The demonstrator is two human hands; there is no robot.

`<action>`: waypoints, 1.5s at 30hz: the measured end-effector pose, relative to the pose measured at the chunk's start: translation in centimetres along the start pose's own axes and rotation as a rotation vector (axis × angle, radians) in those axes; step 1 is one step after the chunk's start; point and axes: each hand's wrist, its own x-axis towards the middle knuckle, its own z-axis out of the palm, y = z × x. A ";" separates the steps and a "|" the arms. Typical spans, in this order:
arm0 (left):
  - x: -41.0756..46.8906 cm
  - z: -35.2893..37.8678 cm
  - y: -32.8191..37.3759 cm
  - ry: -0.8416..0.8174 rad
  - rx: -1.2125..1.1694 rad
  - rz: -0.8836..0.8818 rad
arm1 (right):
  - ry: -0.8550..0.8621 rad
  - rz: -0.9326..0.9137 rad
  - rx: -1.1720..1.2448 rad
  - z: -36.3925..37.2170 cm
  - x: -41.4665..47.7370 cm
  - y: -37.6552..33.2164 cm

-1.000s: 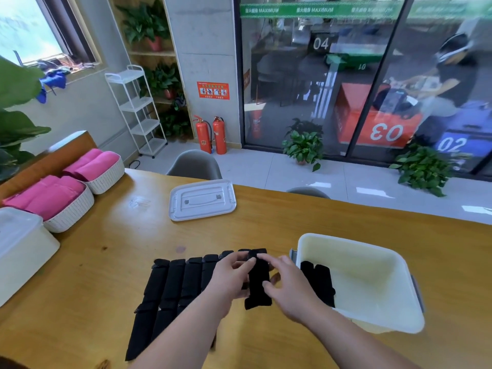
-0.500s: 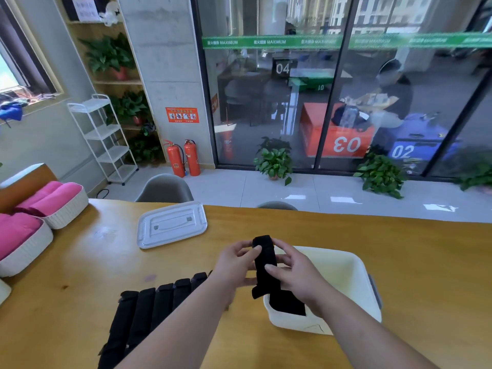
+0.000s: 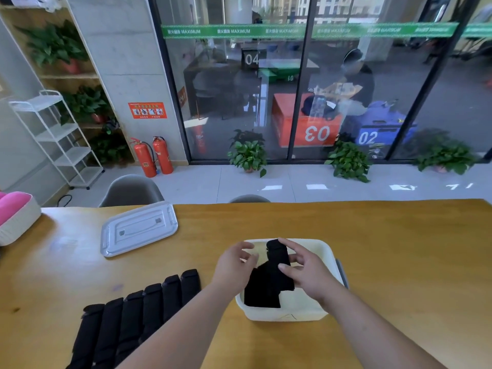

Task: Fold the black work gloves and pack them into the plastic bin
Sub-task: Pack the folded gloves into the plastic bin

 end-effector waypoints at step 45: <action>-1.8 0.1 -6.4 -0.093 0.258 -0.008 | -0.151 0.330 -0.649 0.6 7.5 10.1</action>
